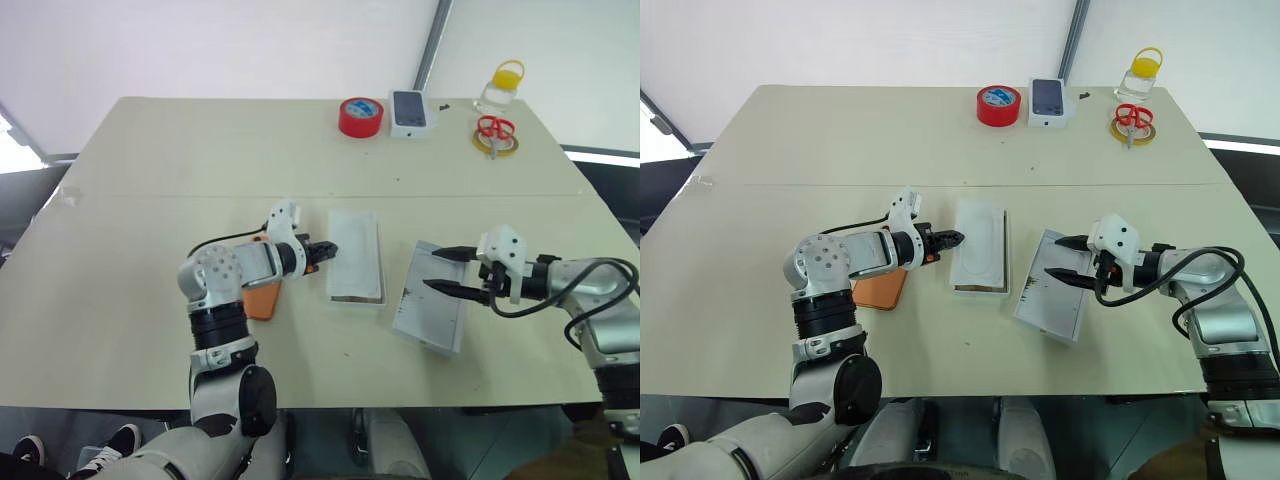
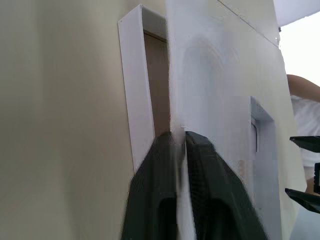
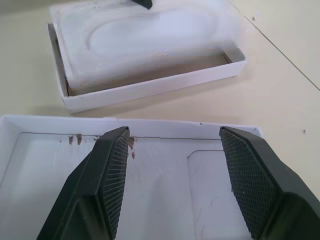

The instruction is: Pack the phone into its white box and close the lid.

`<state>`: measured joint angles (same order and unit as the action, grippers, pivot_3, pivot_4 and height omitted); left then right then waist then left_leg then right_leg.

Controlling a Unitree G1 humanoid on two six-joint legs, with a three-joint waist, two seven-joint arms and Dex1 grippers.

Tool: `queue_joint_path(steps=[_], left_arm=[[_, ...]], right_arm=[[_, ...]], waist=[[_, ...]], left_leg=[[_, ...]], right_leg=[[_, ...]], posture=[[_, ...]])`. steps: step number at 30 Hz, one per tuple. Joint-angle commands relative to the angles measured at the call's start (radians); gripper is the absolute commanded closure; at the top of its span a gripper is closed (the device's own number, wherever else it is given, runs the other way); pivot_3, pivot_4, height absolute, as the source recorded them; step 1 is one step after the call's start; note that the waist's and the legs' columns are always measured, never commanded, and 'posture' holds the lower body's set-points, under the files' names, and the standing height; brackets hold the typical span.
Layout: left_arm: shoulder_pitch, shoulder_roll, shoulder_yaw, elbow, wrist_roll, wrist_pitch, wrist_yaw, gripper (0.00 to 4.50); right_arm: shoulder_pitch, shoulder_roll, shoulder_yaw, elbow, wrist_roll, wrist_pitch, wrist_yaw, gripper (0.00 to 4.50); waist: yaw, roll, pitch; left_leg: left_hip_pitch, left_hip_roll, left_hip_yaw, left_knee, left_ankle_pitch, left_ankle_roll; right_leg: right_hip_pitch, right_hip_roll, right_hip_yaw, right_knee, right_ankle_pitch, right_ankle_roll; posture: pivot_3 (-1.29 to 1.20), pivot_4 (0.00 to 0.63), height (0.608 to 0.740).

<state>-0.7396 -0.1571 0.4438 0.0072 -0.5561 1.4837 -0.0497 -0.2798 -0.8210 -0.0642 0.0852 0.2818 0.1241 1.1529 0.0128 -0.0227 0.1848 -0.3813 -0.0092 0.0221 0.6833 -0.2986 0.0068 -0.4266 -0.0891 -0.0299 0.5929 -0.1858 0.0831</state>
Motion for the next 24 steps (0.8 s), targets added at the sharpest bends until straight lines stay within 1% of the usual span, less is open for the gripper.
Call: queue_joint_path(steps=[1,2,8,12,15,18,19,20,22,23,24], left_arm=[[-0.011,-0.028,-0.033,-0.016,-0.017,-0.001,-0.006,2.04],[-0.010,-0.025,-0.038,-0.018,-0.025,0.005,-0.013,1.59],[-0.018,0.018,-0.055,-0.083,-0.061,0.041,-0.051,1.59],[-0.019,0.080,-0.069,-0.172,-0.089,0.007,-0.099,1.59],[0.003,0.116,-0.073,-0.225,-0.100,-0.023,-0.120,1.55],[0.087,0.223,-0.130,-0.286,-0.089,-0.150,-0.216,1.55],[0.126,0.293,-0.182,-0.306,-0.081,-0.167,-0.259,1.55],[0.163,0.349,-0.225,-0.327,-0.064,-0.211,-0.300,1.55],[0.204,0.415,-0.280,-0.344,-0.047,-0.283,-0.344,1.55],[0.211,0.419,-0.244,-0.329,-0.070,-0.305,-0.356,1.55],[0.233,0.455,-0.227,-0.321,-0.053,-0.417,-0.411,1.55]], right_arm=[[-0.001,0.009,-0.008,-0.038,0.009,-0.007,-0.011,1.47],[-0.001,0.012,-0.005,-0.043,0.010,-0.005,-0.013,1.47],[-0.016,0.062,0.021,-0.100,0.030,0.030,-0.041,1.47],[-0.064,0.137,0.046,-0.135,0.044,0.073,-0.089,1.47],[-0.095,0.170,0.059,-0.135,0.035,0.080,-0.113,2.27],[-0.126,0.204,0.093,-0.133,0.014,0.080,-0.132,3.73],[-0.134,0.216,0.107,-0.136,0.007,0.075,-0.137,4.28],[-0.140,0.226,0.120,-0.142,0.002,0.072,-0.140,4.40],[-0.145,0.236,0.133,-0.148,-0.004,0.067,-0.144,4.40],[-0.153,0.246,0.144,-0.153,-0.005,0.076,-0.151,4.40],[-0.171,0.257,0.176,-0.141,-0.047,0.073,-0.174,4.40]], waist=[[0.000,0.000,0.000],[0.000,0.000,0.000],[0.000,0.000,0.000],[-0.006,0.000,0.000],[-0.002,0.000,0.000],[-0.003,0.001,0.000],[-0.003,0.001,0.000],[-0.004,0.001,0.000],[-0.006,0.002,0.000],[-0.001,0.001,0.000],[0.000,0.001,0.000]], left_leg=[[0.000,0.000,0.000,0.000,0.000,0.000],[0.000,0.000,0.000,0.000,0.000,0.000],[0.000,0.000,0.000,0.000,0.000,0.000],[0.000,0.001,0.000,0.000,0.000,0.000],[0.000,0.001,0.000,0.000,0.000,0.000],[0.000,0.001,0.000,-0.001,0.000,0.000],[0.000,0.001,0.000,-0.001,0.000,-0.001],[0.000,0.001,0.000,-0.001,0.000,-0.001],[0.000,0.001,0.000,-0.001,0.001,-0.001],[0.000,0.001,0.000,-0.001,0.001,-0.001],[-0.001,0.001,0.000,-0.001,0.001,-0.001]], right_leg=[[0.000,0.000,0.000,0.000,0.000,0.000],[0.000,0.000,0.000,0.000,0.000,0.000],[0.000,0.000,0.000,0.000,0.000,0.000],[-0.001,0.001,0.000,0.000,0.000,0.000],[-0.001,0.001,0.000,0.001,0.000,0.000],[-0.001,0.000,0.000,0.001,0.000,0.000],[-0.001,0.001,0.000,0.001,0.000,-0.001],[-0.001,0.001,0.000,0.001,0.000,-0.001],[-0.002,0.001,0.001,0.002,-0.001,-0.002],[-0.002,0.001,0.001,0.002,-0.001,-0.003],[-0.002,0.000,0.000,0.001,-0.001,-0.003]], posture=[[0.00,0.150,0.739],[0.00,0.150,0.739],[0.00,0.150,0.739],[0.00,0.150,0.739],[0.00,0.150,0.739],[0.00,0.150,0.739],[0.00,0.150,0.739],[0.00,0.150,0.739],[0.00,0.150,0.739],[0.00,0.150,0.739],[0.00,0.150,0.739]])
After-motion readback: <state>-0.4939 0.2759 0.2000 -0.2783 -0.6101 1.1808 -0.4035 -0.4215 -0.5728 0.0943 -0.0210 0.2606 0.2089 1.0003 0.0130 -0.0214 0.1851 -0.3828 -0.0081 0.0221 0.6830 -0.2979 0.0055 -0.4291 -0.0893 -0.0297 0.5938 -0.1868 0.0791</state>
